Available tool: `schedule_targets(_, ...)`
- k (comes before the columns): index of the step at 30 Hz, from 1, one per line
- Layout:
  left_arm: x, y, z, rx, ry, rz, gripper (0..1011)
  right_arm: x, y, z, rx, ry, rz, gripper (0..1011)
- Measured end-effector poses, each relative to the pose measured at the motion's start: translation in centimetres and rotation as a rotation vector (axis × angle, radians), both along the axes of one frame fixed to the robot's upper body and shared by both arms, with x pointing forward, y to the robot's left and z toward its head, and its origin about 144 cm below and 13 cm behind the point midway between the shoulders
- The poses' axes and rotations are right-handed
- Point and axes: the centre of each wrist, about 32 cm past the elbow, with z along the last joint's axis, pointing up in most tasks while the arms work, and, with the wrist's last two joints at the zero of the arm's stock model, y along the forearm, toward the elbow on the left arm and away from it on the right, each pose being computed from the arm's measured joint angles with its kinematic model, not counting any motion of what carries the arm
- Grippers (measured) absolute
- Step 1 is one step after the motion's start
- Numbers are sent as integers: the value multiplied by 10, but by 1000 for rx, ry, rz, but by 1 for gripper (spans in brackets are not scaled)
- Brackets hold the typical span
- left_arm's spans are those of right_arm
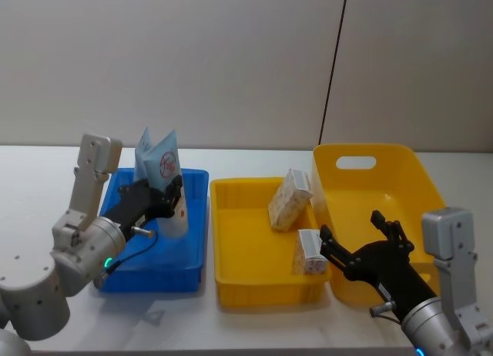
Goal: Bimanual collaborative sorting of washing and personal care products
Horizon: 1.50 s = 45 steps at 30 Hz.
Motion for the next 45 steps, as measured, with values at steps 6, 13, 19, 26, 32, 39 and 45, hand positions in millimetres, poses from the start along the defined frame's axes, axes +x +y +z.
schedule_targets(6,-4,4,14,-41,-40,-80,287,0,0,0,0,0,0,1003)
schedule_targets(13,-7,3,23,-66,-48,-162,287,0,0,0,0,0,0,1003)
schedule_targets(19,-7,-4,29,-86,-33,-265,287,0,0,0,0,0,0,1003)
schedule_targets(26,-6,-12,33,-93,-14,-343,287,0,0,0,0,0,0,1003)
schedule_targets(32,-5,-18,34,-99,1,-393,287,0,0,0,0,0,0,1003)
schedule_targets(39,-5,-21,35,-102,11,-425,287,1,-1,5,2,11,24,1003)
schedule_targets(45,-5,-24,36,-103,16,-443,287,3,-2,15,3,37,74,1004)
